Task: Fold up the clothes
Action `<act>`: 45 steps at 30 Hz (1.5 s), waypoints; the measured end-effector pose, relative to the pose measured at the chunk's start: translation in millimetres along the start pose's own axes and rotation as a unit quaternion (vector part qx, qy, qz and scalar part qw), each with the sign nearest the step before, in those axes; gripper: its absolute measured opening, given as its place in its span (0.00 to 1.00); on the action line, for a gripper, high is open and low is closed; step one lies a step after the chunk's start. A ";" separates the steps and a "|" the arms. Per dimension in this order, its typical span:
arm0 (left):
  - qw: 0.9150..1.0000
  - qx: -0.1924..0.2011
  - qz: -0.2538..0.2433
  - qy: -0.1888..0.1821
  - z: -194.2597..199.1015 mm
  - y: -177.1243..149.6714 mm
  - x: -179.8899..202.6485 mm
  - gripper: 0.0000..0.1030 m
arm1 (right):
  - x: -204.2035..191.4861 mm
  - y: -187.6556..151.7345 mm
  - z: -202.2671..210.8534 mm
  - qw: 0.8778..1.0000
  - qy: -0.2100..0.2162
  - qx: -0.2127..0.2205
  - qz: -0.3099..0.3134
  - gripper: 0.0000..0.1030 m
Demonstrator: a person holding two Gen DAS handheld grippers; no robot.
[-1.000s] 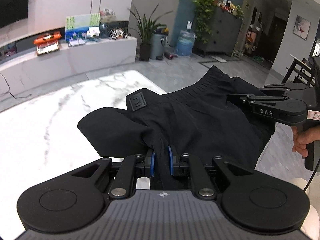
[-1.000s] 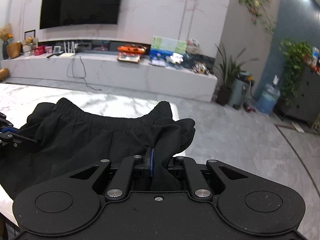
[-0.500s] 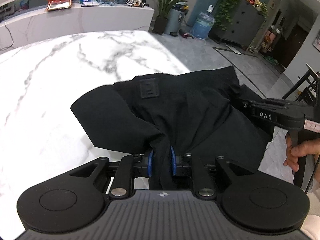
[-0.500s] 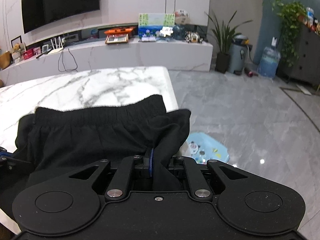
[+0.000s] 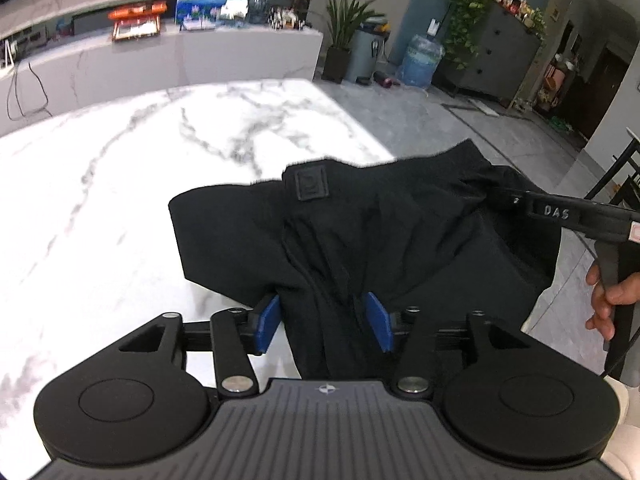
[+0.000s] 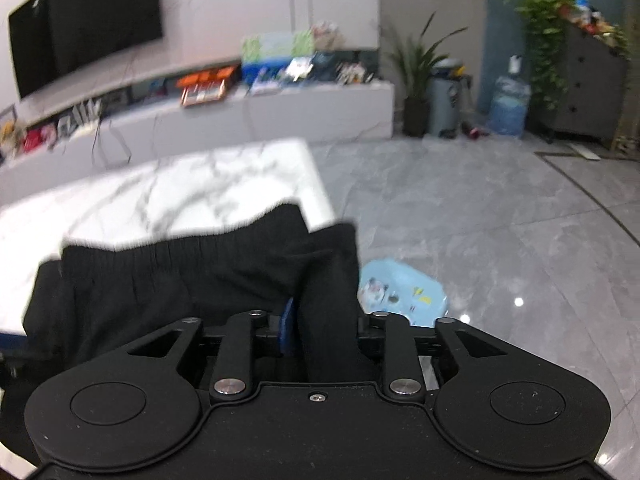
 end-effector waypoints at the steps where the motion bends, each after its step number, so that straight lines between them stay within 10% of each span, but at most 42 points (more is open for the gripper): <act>1: 1.000 0.007 -0.001 -0.004 4.6 0.3 2.7 0.51 | -0.5 3.3 10.9 1.000 -0.001 0.008 -0.009 0.34; 13: 0.993 0.105 -0.047 0.034 34.5 0.3 41.6 0.65 | -51.3 -18.3 106.7 0.996 0.024 0.056 -0.060 0.52; 21: 0.991 0.092 -0.073 0.072 40.5 -10.9 44.3 0.69 | -71.0 -42.6 124.1 0.990 0.032 0.049 -0.128 0.53; 45: 0.995 0.048 -0.024 0.086 41.0 -42.4 25.9 0.72 | -99.6 -71.4 116.3 0.998 -0.032 0.000 -0.051 0.53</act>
Point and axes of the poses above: each gripper's, at about its wrist camera, not at the fingertips, and z roughly against the way its jaws point, x to its right, y to its top, the point moved 5 cm from there along -z, roughly the way its jaws point, and after that the axes turned 4 degrees about -z, right-handed, at the moved point
